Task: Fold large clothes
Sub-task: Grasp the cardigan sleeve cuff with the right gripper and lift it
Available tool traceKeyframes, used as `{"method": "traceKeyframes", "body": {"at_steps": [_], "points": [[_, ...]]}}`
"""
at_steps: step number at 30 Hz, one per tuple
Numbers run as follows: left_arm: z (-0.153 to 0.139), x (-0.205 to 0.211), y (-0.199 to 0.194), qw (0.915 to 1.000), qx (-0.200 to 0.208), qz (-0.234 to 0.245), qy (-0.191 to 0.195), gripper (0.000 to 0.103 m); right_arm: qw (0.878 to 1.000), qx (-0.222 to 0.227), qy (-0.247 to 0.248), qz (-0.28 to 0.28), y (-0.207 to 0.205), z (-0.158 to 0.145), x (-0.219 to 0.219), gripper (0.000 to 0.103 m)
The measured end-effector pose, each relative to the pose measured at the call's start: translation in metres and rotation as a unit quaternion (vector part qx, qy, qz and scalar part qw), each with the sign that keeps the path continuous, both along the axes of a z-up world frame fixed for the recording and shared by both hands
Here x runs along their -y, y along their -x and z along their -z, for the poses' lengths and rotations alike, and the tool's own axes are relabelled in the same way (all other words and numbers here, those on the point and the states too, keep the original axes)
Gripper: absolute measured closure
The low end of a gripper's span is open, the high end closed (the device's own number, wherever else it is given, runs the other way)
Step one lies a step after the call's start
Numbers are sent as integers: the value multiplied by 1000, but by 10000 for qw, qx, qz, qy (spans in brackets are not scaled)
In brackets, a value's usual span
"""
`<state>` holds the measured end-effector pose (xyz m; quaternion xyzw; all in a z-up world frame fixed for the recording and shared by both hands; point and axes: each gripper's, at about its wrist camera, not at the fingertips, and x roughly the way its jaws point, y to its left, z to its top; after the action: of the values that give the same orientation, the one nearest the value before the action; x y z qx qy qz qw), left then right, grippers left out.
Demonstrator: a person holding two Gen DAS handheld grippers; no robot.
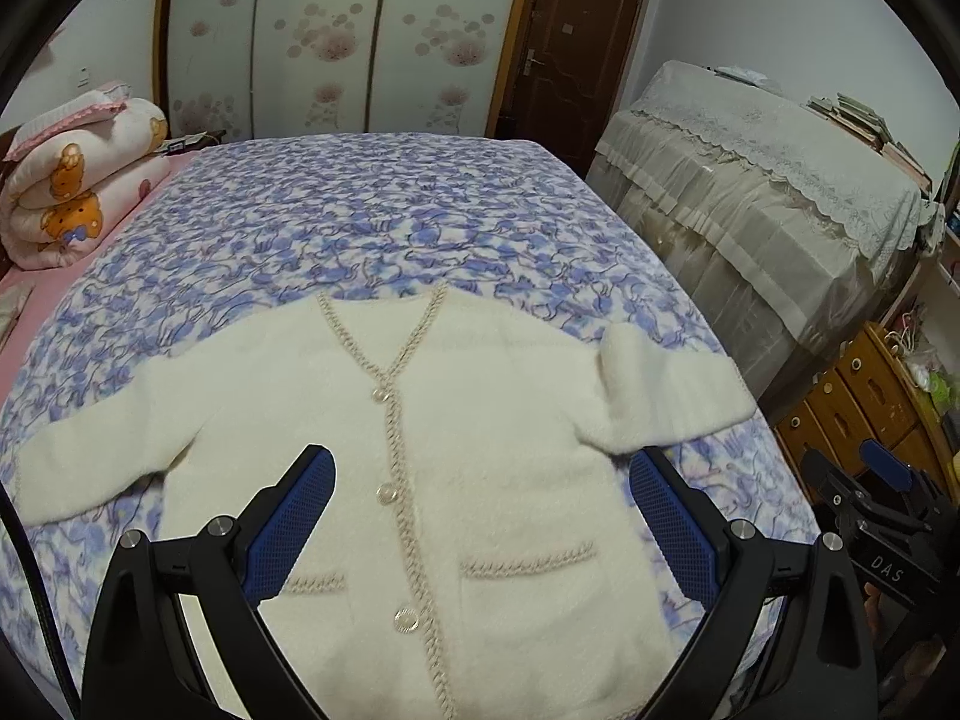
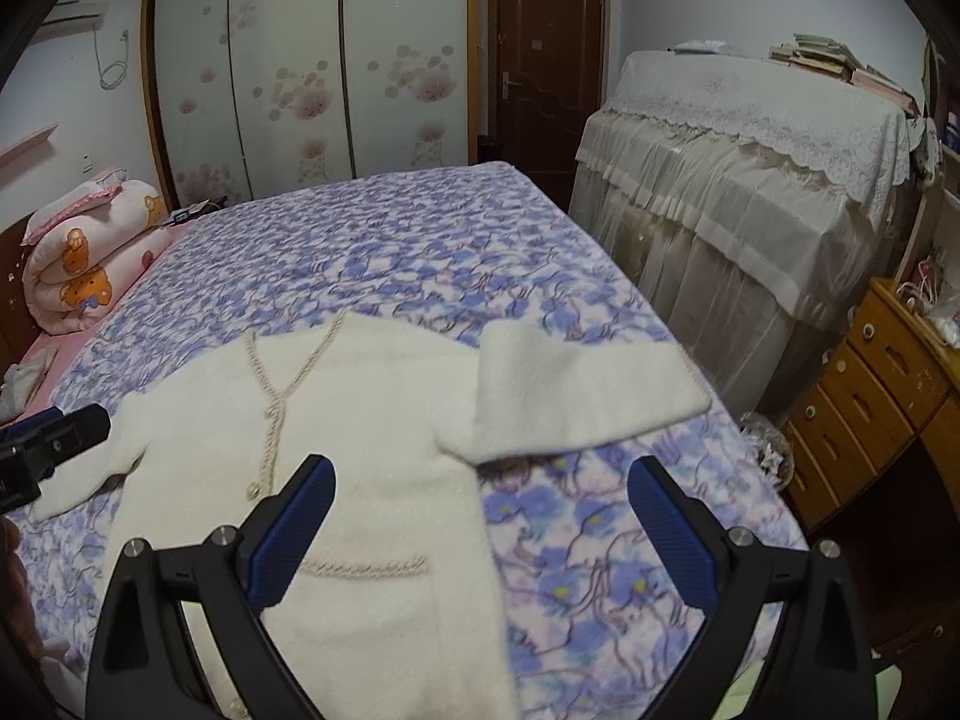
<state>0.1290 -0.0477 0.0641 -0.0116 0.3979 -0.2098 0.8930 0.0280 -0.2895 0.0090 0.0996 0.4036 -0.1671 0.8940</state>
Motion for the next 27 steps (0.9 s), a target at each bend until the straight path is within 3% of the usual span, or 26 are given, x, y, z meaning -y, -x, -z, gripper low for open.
{"method": "traceKeyframes", "body": {"at_steps": [6, 10, 12, 19, 27], "points": [[-10, 38, -37, 9990, 340, -79, -270, 5, 9991, -3, 409, 86, -26, 4, 37, 4], [8, 72, -80, 9987, 110, 5, -496, 5, 9988, -56, 408, 261, -46, 19, 81, 4], [22, 89, -96, 9983, 77, 1, -577, 5, 9988, -205, 166, 410, -59, 43, 109, 4], [111, 158, -148, 9967, -140, 276, -747, 5, 9915, -533, -469, 1094, -80, 125, 195, 5], [192, 235, -163, 9918, -212, 660, -1070, 5, 9712, -628, -1524, 1721, -87, 217, 265, 11]]}}
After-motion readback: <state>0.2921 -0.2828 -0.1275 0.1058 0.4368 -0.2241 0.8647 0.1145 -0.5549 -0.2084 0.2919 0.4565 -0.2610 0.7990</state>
